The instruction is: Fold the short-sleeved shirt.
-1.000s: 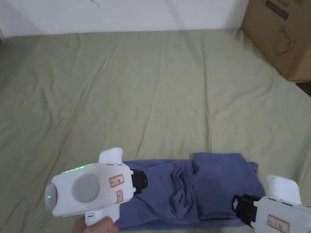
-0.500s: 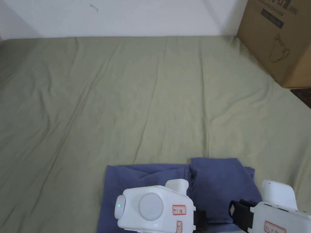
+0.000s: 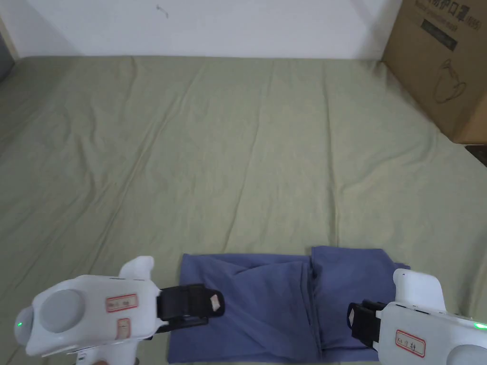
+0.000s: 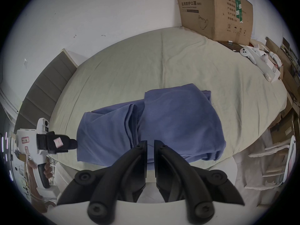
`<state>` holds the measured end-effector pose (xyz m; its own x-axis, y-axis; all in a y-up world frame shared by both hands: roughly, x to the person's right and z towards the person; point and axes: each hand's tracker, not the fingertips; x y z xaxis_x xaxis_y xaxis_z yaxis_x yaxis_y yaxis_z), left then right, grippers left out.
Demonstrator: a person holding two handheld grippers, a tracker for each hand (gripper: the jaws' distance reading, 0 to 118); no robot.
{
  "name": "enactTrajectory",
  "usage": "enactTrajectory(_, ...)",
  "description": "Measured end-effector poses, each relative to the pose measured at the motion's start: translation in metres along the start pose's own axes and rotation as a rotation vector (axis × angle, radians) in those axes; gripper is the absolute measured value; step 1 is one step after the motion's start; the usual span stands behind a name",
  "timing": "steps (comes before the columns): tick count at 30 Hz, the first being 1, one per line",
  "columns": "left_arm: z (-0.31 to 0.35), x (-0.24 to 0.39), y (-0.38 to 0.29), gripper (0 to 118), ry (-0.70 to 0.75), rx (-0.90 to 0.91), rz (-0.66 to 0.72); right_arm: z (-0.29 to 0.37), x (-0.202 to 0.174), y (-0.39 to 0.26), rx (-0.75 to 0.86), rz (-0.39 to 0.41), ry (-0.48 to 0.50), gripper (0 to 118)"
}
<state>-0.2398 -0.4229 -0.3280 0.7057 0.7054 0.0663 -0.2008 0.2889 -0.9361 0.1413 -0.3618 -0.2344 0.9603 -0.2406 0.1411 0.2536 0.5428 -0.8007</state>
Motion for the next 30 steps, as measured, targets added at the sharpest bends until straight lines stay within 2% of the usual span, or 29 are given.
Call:
enactTrajectory(3,-0.006,-0.043,0.006,107,-0.149,-0.015,0.162,-0.003,-0.009,0.001,-0.012,0.023,-0.007,10)
enactTrajectory(5,-0.017,-0.058,0.007,107,-0.150,-0.076,0.246,-0.002,-0.014,0.001,-0.018,0.033,-0.008,10)
enactTrajectory(9,-0.035,-0.054,0.006,104,-0.300,-0.067,0.251,-0.002,-0.019,0.001,-0.028,0.048,-0.035,10)
enactTrajectory(10,-0.045,-0.053,0.006,91,-0.323,-0.091,0.266,-0.003,-0.021,0.002,-0.032,0.048,-0.038,10)
enactTrajectory(11,-0.053,-0.053,0.006,38,-0.340,-0.123,0.263,-0.004,-0.022,0.002,-0.038,0.049,-0.040,10)
enactTrajectory(12,-0.059,-0.052,0.009,12,-0.281,-0.160,0.225,-0.004,-0.024,0.003,-0.048,0.053,-0.042,10)
enactTrajectory(13,-0.069,-0.053,0.009,11,-0.170,-0.176,0.189,-0.003,-0.027,0.003,-0.056,0.063,-0.042,10)
enactTrajectory(14,-0.073,-0.053,0.010,11,-0.126,-0.202,0.161,-0.002,-0.029,0.002,-0.057,0.073,-0.040,10)
enactTrajectory(15,-0.066,-0.062,0.010,11,-0.237,-0.173,0.191,-0.001,-0.032,0.002,-0.058,0.087,-0.042,10)
enactTrajectory(16,-0.058,-0.063,0.011,11,-0.287,-0.144,0.210,0.000,-0.035,0.002,-0.057,0.096,-0.044,10)
enactTrajectory(19,-0.034,-0.066,0.019,11,-0.255,-0.133,0.160,-0.004,-0.040,0.005,-0.062,0.096,-0.043,10)
enactTrajectory(22,0.000,-0.087,0.026,11,-0.175,-0.099,0.125,-0.006,-0.046,0.005,-0.063,0.096,-0.020,10)
enactTrajectory(28,0.098,-0.147,0.034,11,0.049,0.019,0.215,-0.012,-0.052,0.000,-0.072,0.113,0.021,10)
enactTrajectory(30,0.126,-0.137,0.033,11,0.128,0.063,0.240,-0.017,-0.051,-0.003,-0.073,0.097,0.041,10)
